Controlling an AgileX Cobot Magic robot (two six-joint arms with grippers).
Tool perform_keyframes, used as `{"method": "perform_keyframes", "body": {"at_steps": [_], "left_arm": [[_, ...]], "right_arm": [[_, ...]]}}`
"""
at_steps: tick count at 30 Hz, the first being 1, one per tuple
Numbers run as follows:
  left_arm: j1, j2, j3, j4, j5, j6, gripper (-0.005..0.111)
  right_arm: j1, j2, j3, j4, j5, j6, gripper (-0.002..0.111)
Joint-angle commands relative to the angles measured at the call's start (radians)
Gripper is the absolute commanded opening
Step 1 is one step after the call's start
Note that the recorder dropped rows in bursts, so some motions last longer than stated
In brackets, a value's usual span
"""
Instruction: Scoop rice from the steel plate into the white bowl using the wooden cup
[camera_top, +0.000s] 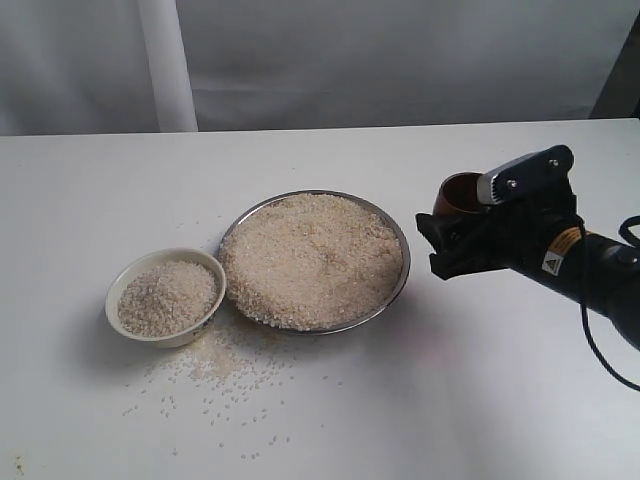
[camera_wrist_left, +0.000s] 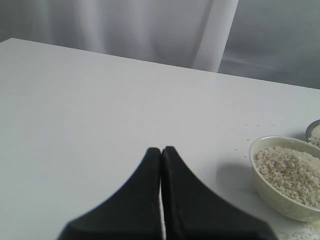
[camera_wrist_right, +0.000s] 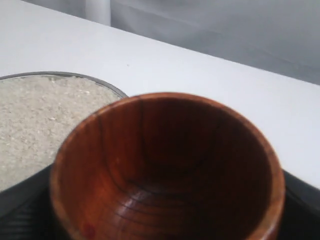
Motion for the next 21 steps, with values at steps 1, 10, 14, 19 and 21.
{"method": "perform_keyframes", "body": {"at_steps": [1, 10, 14, 19, 21], "left_arm": [[-0.005, -0.002, -0.004, -0.006, -0.006, -0.001, 0.000], [-0.005, -0.002, -0.004, -0.006, -0.006, -0.001, 0.000], [-0.005, -0.002, -0.004, -0.006, -0.006, -0.001, 0.000], [-0.005, -0.002, -0.004, -0.006, -0.006, -0.001, 0.000], [-0.005, -0.002, -0.004, -0.006, -0.006, -0.001, 0.000]], "right_arm": [[-0.002, -0.002, 0.006, 0.132, 0.052, -0.008, 0.000], [-0.002, 0.082, 0.000, 0.330, 0.041, -0.074, 0.000], [-0.002, 0.143, 0.000, 0.330, -0.028, -0.093, 0.000], [-0.002, 0.161, 0.000, 0.330, -0.017, -0.117, 0.000], [-0.002, 0.161, 0.000, 0.325, 0.004, -0.117, 0.000]]}}
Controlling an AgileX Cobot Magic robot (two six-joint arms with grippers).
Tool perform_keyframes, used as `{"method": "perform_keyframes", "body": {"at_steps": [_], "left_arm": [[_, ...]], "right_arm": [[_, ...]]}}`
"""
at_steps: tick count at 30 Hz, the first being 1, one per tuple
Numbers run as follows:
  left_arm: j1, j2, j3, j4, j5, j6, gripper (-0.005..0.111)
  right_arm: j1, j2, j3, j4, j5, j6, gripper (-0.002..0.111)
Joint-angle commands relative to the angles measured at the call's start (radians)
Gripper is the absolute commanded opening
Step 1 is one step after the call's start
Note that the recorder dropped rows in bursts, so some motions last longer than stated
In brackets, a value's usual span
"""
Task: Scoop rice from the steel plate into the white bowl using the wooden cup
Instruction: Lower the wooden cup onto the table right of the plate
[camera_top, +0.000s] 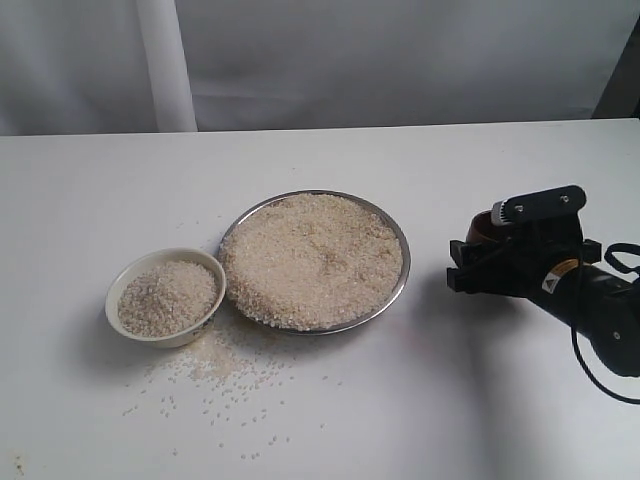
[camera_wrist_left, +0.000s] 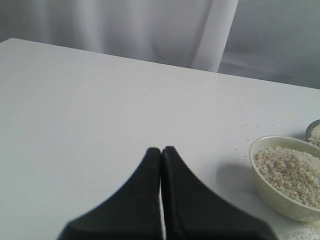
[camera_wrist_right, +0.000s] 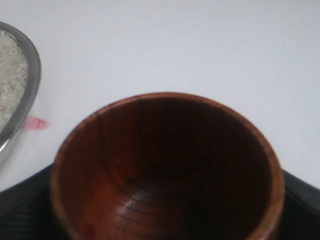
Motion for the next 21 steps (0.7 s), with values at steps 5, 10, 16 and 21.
{"method": "perform_keyframes", "body": {"at_steps": [5, 10, 16, 21], "left_arm": [[-0.005, -0.002, -0.004, -0.006, -0.006, -0.001, 0.000], [-0.005, -0.002, -0.004, -0.006, -0.006, -0.001, 0.000], [-0.005, -0.002, -0.004, -0.006, -0.006, -0.001, 0.000], [-0.005, -0.002, -0.004, -0.006, -0.006, -0.001, 0.000]], "right_arm": [[-0.002, -0.002, -0.003, -0.001, 0.069, -0.009, 0.000], [-0.002, -0.002, -0.003, -0.001, 0.077, -0.009, 0.000], [-0.002, -0.002, -0.003, -0.001, 0.077, -0.009, 0.000], [-0.002, -0.002, -0.003, -0.001, 0.077, -0.009, 0.007]]}}
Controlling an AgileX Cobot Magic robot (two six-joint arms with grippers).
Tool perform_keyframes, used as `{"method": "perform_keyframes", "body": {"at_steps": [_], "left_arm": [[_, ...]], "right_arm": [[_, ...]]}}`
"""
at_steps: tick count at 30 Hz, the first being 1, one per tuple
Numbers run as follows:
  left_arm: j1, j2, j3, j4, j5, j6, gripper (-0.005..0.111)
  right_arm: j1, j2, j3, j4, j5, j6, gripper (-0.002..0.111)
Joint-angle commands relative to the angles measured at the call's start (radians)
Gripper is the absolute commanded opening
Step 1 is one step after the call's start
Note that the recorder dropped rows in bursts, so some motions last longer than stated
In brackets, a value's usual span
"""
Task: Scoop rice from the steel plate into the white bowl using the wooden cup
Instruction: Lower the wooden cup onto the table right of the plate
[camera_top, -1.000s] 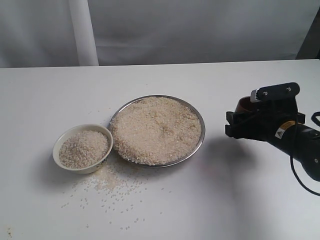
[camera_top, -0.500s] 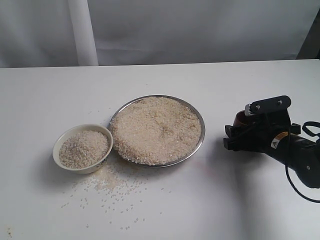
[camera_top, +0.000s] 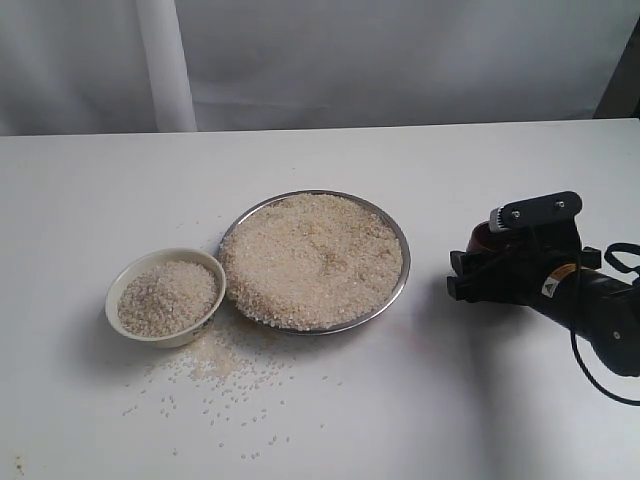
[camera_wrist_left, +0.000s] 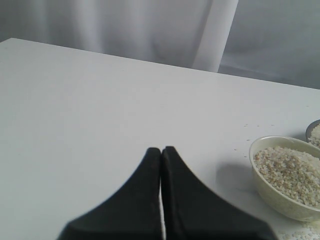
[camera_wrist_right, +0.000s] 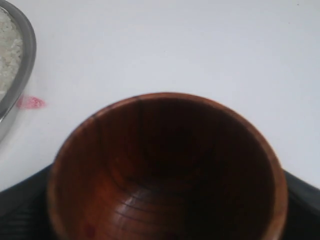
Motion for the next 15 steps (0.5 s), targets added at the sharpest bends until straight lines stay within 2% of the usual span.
{"method": "perform_keyframes", "body": {"at_steps": [1, 8, 11, 15], "left_arm": [[-0.005, -0.002, -0.004, -0.006, -0.006, -0.001, 0.000], [-0.005, -0.002, -0.004, -0.006, -0.006, -0.001, 0.000], [-0.005, -0.002, -0.004, -0.006, -0.006, -0.001, 0.000], [-0.005, -0.002, -0.004, -0.006, -0.006, -0.001, 0.000]], "right_arm": [[-0.002, -0.003, -0.002, -0.001, 0.017, -0.011, 0.012], [-0.002, -0.003, -0.002, -0.005, 0.010, -0.088, 0.065], [-0.002, -0.003, -0.002, -0.005, -0.008, -0.088, 0.076], [-0.002, -0.003, -0.002, -0.005, -0.038, -0.090, 0.080]]}}
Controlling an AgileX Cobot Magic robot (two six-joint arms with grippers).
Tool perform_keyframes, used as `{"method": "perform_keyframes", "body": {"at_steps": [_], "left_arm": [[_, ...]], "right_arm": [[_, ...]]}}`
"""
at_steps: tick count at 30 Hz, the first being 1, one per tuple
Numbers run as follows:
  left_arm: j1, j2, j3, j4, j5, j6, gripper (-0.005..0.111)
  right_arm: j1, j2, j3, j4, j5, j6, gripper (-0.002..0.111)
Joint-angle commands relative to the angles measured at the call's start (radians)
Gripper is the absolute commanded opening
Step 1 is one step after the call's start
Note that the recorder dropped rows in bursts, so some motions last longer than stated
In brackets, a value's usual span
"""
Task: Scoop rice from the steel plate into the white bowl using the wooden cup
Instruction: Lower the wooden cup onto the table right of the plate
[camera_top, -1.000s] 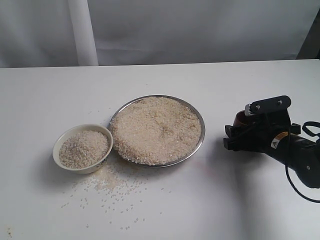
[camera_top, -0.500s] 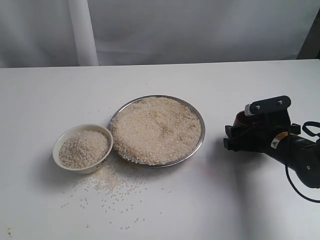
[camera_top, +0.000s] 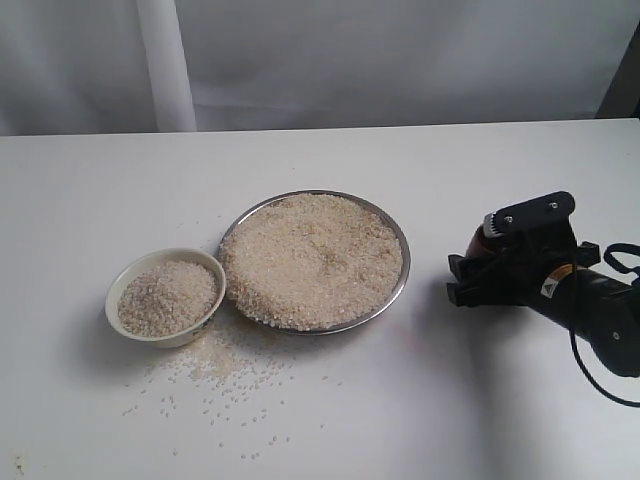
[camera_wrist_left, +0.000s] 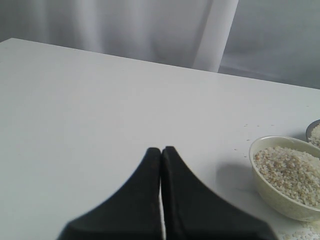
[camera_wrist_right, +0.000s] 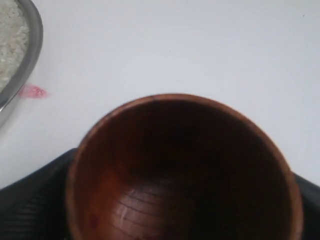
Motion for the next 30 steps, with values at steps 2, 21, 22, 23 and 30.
{"method": "perform_keyframes", "body": {"at_steps": [2, 21, 22, 23, 30], "left_arm": [[-0.005, -0.002, -0.004, -0.006, -0.006, -0.001, 0.000], [-0.005, -0.002, -0.004, -0.006, -0.006, -0.001, 0.000], [-0.005, -0.002, -0.004, -0.006, -0.006, -0.001, 0.000], [-0.005, -0.002, -0.004, -0.006, -0.006, -0.001, 0.000], [-0.005, -0.002, -0.004, -0.006, -0.006, -0.001, 0.000]], "right_arm": [[-0.002, -0.003, -0.002, -0.005, -0.057, -0.009, 0.081], [-0.002, -0.003, -0.002, -0.005, -0.155, -0.009, 0.083], [-0.002, -0.003, -0.002, -0.005, -0.155, -0.009, 0.083], [-0.002, -0.003, -0.002, -0.005, -0.155, -0.009, 0.083], [-0.002, -0.003, -0.002, -0.005, -0.164, -0.009, 0.083]]}}
